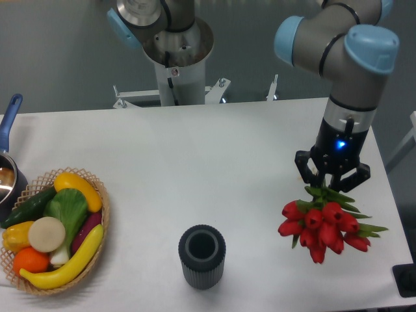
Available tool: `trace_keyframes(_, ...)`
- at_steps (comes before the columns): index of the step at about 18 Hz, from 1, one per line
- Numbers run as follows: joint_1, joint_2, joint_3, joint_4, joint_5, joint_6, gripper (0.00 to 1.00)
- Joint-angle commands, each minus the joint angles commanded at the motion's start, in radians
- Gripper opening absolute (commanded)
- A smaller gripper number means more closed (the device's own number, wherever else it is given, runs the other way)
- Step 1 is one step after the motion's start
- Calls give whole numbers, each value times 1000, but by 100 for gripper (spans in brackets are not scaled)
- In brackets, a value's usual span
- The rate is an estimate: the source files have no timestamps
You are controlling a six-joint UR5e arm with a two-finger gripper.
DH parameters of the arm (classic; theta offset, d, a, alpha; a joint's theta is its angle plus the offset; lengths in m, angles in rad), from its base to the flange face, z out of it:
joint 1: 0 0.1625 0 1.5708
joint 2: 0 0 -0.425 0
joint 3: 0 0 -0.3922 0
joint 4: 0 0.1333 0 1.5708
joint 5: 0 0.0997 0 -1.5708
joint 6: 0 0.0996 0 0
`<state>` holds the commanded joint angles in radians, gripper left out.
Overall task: Insert the flowers into the vase
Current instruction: 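Carry the tulip bunch over toward the grey ribbed vase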
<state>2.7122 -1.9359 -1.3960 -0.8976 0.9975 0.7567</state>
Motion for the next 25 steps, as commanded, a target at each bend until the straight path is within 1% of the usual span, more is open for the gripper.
trace_keyframes(3, -46, 0, 11, 49, -77, -52, 0)
trace_keyframes(5, -74, 0, 20, 101, -124, -74, 0)
trace_keyframes(8, -106, -12, 32, 198, -219, -117, 0)
trace_keyframes(9, -121, -15, 37, 212, -243, -119, 0)
trace_keyframes(10, -135, -26, 43, 219, -253, -119, 0)
trace_keyframes(13, -164, -64, 97, 262, -309, -119, 0)
trace_keyframes(15, -187, -92, 121, 290, -321, -119, 0)
trace_keyframes(17, -206, -116, 127, 344, -330, -119, 0)
trace_keyframes(18, -206, -124, 127, 361, -345, -119, 0)
trace_keyframes(20, -203, -138, 130, 365, -375, -119, 0)
trace_keyframes(25, -203, -146, 123, 367, -379, -115, 0)
